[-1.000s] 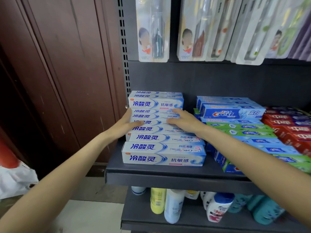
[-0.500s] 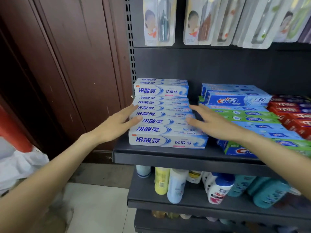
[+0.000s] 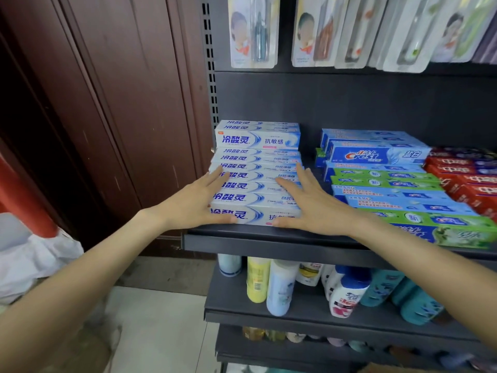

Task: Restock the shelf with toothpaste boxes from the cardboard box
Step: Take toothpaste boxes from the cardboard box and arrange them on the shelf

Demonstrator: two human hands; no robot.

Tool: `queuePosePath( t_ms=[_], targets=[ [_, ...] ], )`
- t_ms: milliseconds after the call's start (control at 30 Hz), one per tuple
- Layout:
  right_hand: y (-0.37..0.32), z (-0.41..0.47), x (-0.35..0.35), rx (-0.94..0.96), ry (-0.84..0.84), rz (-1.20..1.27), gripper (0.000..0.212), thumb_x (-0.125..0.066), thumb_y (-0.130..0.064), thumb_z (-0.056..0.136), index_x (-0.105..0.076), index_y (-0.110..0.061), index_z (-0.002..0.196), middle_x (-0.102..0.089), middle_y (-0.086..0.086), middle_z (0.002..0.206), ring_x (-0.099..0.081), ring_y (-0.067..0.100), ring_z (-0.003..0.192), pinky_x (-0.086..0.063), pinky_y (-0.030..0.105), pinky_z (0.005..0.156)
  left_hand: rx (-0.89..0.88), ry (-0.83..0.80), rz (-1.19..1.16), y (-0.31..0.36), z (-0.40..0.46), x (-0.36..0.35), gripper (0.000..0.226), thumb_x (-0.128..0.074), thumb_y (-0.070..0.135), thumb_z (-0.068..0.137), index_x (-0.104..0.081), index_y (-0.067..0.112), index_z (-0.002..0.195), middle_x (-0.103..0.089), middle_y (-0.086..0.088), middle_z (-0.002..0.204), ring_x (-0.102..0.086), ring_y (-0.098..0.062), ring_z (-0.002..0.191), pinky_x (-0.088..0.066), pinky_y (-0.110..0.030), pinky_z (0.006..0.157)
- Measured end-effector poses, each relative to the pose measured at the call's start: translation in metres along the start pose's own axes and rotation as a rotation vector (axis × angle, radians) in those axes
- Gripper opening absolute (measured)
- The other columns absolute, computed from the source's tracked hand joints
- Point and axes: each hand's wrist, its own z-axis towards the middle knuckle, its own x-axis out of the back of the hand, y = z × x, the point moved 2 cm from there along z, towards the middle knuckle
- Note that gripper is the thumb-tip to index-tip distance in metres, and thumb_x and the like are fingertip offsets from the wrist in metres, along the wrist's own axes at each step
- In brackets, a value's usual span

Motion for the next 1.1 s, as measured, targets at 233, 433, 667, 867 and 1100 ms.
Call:
queuePosePath(
  t_ms=[233,433,667,867,1100],
  targets=[
    [-0.005,0.003,-0.001,-0.010,-0.008,0.037,0.099,-0.058,-0.063,0.079,0.003,-0.032,0.150,0.028,0.005,0.154,0.031,0.025,0.139,-0.005,0.048,0.117,0.036,-0.037,-0.087,-0.009,0.006,-0.006,0.134,-0.040,0.095,0.045,0.002,0.024,0.151,0.011,0.005,0.158,-0.001,-0.013,0.145,-0.011,-0.028,0.115],
    [0.006,0.006,0.007,-0.101,0.054,0.191,0.114,-0.053,-0.079,0.063,0.004,-0.034,0.150,0.025,0.000,0.156,0.020,0.022,0.144,-0.006,0.049,0.118,0.056,-0.092,-0.225,-0.013,0.011,0.002,0.143,-0.055,0.092,0.039,0.007,0.026,0.150,0.016,0.011,0.155,0.008,0.004,0.137,-0.006,-0.021,0.112],
    [0.000,0.019,0.001,-0.093,-0.042,0.175,0.120,-0.063,-0.074,0.058,0.003,-0.036,0.150,0.026,0.002,0.155,0.023,0.028,0.142,-0.004,0.050,0.117,0.020,-0.144,-0.339,-0.027,0.022,0.004,0.141,-0.066,0.082,0.042,0.008,0.028,0.149,0.023,0.011,0.154,0.010,0.012,0.130,-0.004,-0.016,0.107],
    [-0.003,0.022,0.000,-0.114,-0.060,0.139,0.114,-0.064,-0.071,0.065,0.005,-0.037,0.149,0.028,0.003,0.154,0.025,0.030,0.141,-0.006,0.051,0.116,0.015,-0.190,-0.270,-0.028,0.024,0.007,0.139,-0.064,0.082,0.046,0.012,0.026,0.148,0.026,0.011,0.153,0.011,0.008,0.133,-0.006,-0.020,0.111],
    [0.005,0.019,0.023,-0.137,0.047,0.117,0.093,-0.028,-0.079,0.075,-0.004,-0.031,0.151,0.014,0.004,0.158,0.014,0.023,0.145,-0.003,0.044,0.117,0.004,-0.271,0.128,-0.019,0.028,0.016,0.130,-0.041,0.094,0.049,0.015,0.029,0.148,0.023,-0.001,0.155,0.022,-0.020,0.142,0.006,-0.038,0.115]
  ],
)
